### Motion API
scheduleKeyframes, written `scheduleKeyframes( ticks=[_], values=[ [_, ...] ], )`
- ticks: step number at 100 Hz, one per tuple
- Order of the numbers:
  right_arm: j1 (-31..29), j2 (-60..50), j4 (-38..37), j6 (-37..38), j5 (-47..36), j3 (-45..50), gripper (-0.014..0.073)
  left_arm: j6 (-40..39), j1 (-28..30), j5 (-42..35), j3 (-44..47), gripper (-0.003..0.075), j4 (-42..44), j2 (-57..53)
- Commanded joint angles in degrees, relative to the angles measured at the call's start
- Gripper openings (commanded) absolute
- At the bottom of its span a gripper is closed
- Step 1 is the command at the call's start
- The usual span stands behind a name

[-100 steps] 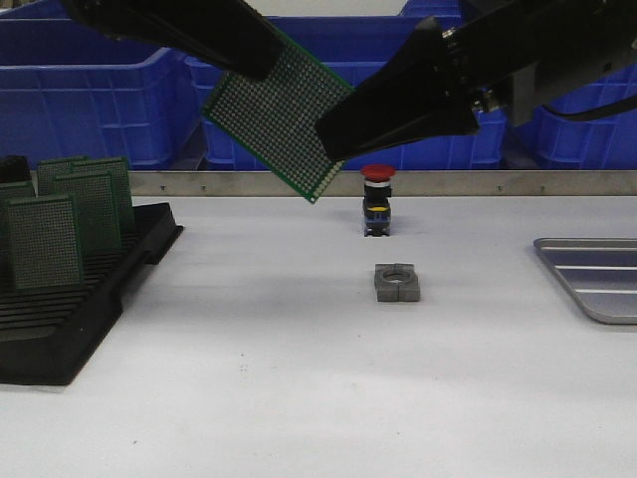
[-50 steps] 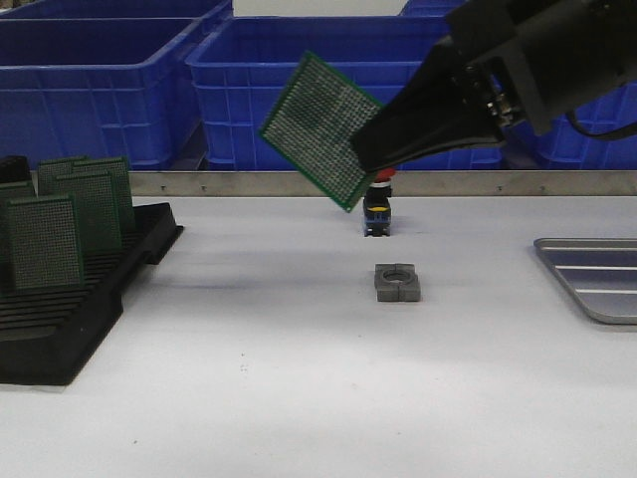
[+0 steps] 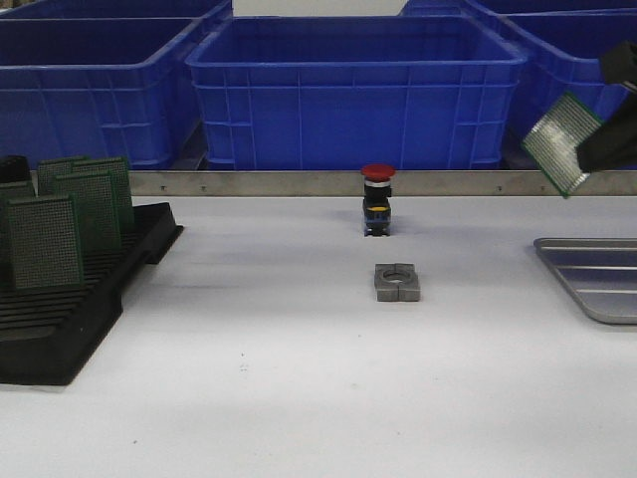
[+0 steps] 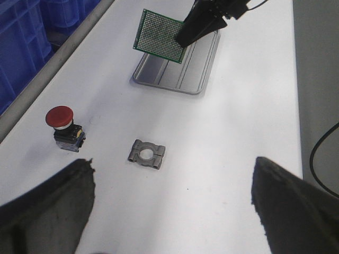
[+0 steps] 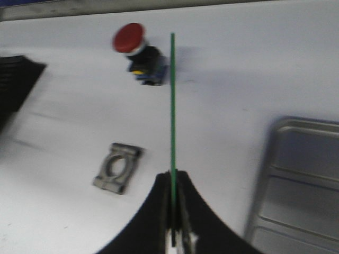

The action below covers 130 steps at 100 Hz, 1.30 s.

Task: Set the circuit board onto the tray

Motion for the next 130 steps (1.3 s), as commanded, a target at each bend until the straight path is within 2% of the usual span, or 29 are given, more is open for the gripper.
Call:
scheduleKeyframes(
  ticks=[1, 16, 23, 30, 42, 47, 52, 68, 83, 113, 130],
  values=[
    [-2.7, 0.8, 2.6, 0.1, 0.0, -1.6, -0.0069, -0.6, 0.0, 1.6, -1.8, 0.0564, -4.0, -1.9],
    [-5.0, 5.5, 2.7, 0.0, -0.5, -1.7, -0.0052, -0.7, 0.0, 1.6, -1.8, 0.0564, -4.0, -1.9],
    [-5.1, 7.0, 2.7, -0.1, -1.0, -1.7, 0.0018, -0.7, 0.0, 1.6, -1.8, 0.0564, -4.0, -1.9],
    [-5.1, 7.8, 2.5, -0.4, -2.0, -1.7, 0.0149, -0.7, 0.0, 1.7, -1.8, 0.0564, -4.1, -1.9],
    [-5.1, 7.7, 1.5, -1.0, -5.6, -1.7, 0.0483, -0.7, 0.0, 1.7, -1.8, 0.0564, -4.1, -1.9],
    [-5.1, 7.5, 0.9, -1.0, -7.4, -1.7, 0.0584, -0.7, 0.0, 1.7, -1.8, 0.0564, -4.1, -1.9],
    [-5.1, 7.4, 0.3, -1.0, -8.5, -1.7, 0.064, -0.8, 0.0, 1.8, -1.8, 0.0564, -4.1, -1.9],
    [-5.1, 5.8, -2.3, -1.0, -9.3, -1.7, 0.0652, -0.8, 0.0, -0.1, -1.8, 0.0564, -1.3, -2.0],
    [-5.1, 3.5, -5.2, -1.0, -9.7, -1.7, 0.0652, -0.8, 0.0, -5.4, -2.9, 0.0564, 11.0, -2.0],
    [-5.1, 1.9, -5.1, -1.0, -9.0, -1.7, 0.0652, -4.6, 0.0, -7.4, -2.9, 0.0564, 34.7, -1.7],
    [-5.1, 1.9, -5.1, -1.0, -8.3, -1.7, 0.0652, -5.0, 0.0, -9.1, -2.9, 0.0564, 41.0, 0.3]
  ],
)
